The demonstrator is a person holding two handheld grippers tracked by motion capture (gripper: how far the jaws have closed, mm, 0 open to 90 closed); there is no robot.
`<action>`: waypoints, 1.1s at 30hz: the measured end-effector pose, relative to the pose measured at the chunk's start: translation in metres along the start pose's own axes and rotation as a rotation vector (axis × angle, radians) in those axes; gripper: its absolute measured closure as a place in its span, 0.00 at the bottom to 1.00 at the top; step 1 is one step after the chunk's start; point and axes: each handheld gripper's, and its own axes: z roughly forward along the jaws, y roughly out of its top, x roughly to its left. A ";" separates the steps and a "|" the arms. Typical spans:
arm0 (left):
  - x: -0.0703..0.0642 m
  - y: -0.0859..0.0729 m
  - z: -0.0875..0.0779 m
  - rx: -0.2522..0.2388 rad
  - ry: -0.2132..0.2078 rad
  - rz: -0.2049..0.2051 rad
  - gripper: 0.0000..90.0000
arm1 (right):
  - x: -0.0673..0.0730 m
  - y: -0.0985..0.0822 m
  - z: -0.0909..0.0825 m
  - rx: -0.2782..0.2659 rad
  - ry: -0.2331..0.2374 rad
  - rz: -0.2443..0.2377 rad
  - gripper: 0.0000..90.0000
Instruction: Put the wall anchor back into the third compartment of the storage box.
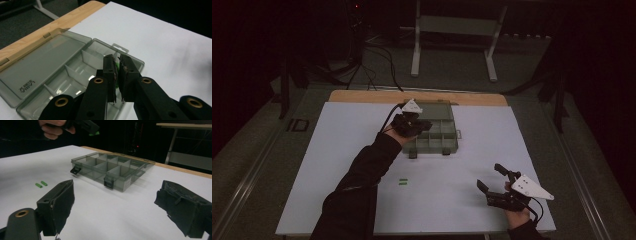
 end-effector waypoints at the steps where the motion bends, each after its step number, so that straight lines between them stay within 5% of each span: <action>1: 0.001 0.001 0.003 0.002 0.002 -0.004 0.93 | 0.000 0.000 0.000 -0.002 0.002 0.001 0.14; 12: 0.010 0.005 0.037 0.020 0.052 -0.089 0.93 | 0.000 0.001 -0.002 -0.022 0.026 0.000 0.15; 24: 0.025 0.001 0.076 0.095 0.154 -0.211 0.93 | -0.002 0.000 -0.003 -0.022 0.020 0.014 0.15; 33: 0.020 -0.003 0.092 0.122 0.160 -0.191 0.92 | -0.003 -0.001 -0.002 -0.016 0.024 0.016 0.15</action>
